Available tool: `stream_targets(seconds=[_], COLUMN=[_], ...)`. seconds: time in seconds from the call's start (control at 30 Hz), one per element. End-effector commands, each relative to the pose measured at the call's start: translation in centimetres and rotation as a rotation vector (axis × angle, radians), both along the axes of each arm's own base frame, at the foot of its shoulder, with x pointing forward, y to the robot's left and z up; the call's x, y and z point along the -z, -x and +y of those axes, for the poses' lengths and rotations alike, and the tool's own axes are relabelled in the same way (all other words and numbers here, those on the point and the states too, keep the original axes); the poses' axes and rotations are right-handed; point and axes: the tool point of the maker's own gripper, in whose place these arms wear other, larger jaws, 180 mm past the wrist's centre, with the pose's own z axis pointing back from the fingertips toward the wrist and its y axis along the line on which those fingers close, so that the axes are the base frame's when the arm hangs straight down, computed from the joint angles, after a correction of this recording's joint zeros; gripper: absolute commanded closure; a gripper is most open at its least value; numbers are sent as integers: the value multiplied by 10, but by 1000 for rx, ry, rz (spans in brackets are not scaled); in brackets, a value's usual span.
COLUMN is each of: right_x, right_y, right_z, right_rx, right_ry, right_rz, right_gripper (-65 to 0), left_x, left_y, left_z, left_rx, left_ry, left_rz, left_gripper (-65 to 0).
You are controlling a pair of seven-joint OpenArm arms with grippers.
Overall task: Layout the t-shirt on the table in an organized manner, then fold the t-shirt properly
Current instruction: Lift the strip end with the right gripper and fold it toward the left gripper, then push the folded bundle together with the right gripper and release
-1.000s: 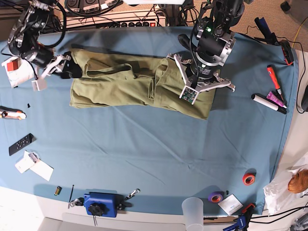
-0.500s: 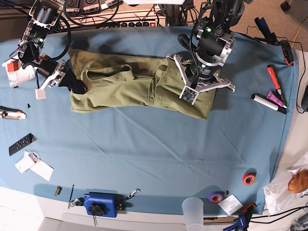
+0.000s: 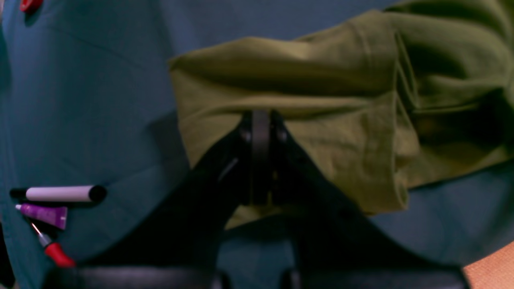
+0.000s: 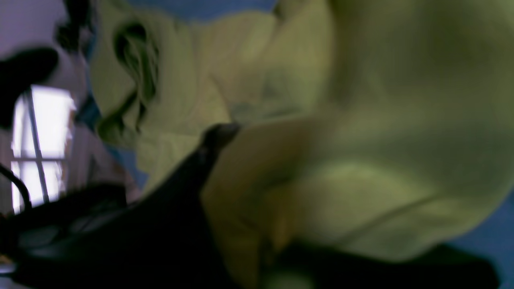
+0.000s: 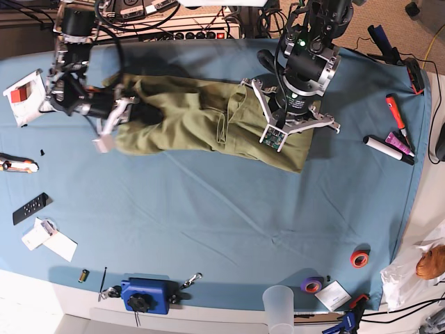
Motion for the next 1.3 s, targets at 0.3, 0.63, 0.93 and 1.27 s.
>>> stream_targets(seconds=[0.3,0.63,0.93,1.27], right_x=[-58,-70,-102,-77], right_y=[-26,-65,-93,-90], right_z=[-10,-69,-119,-52], right_rx=[-112,44,151,-55], right_ry=[349,626,816,740], right_rz=[-276,-381,-443,-424], right_gripper=[0,0,0,0], left_x=[-12,-12,-10,-12], left_y=[-6,-5,-4,-11], left_z=[-1,-1,0,34], left_rx=[-2,-3,-5,-106], left_ry=[17,17,12,-132], left_rz=[-47,-45,-36,-66], left_gripper=[0,0,0,0])
